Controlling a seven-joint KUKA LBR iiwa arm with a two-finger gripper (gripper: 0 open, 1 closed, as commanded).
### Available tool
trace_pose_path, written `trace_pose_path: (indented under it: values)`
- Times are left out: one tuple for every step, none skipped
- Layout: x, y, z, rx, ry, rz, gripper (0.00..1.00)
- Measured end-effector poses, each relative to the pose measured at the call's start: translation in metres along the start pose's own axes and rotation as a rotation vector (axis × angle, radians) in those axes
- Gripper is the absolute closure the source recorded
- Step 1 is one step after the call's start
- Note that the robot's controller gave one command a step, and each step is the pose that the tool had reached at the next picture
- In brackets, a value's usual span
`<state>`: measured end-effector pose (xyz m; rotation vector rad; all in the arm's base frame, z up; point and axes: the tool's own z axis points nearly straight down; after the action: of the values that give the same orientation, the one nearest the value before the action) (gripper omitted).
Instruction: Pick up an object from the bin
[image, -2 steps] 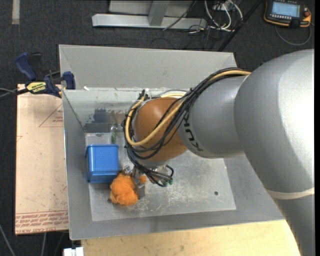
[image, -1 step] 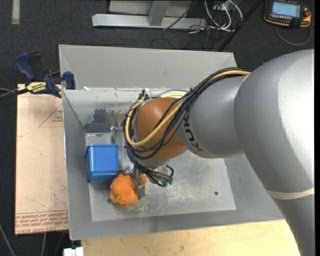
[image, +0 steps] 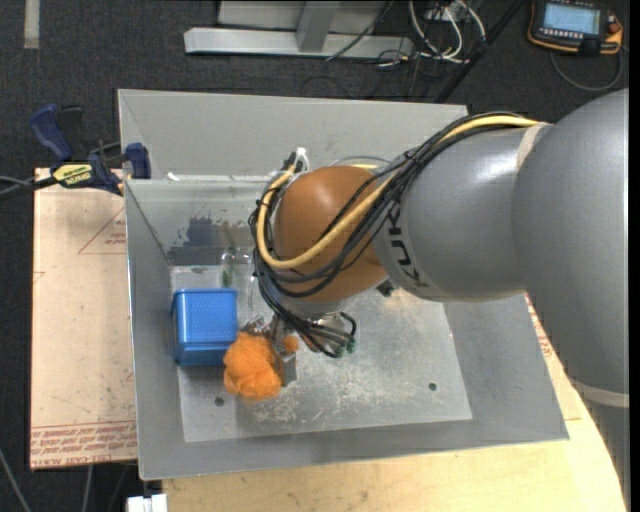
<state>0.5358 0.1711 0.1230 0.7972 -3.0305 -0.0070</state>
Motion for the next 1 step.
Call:
trace_pose_path:
  values:
    - [0.0022, -0.0008, -0.0619, 0.000, -0.004, -0.075, 1.00]
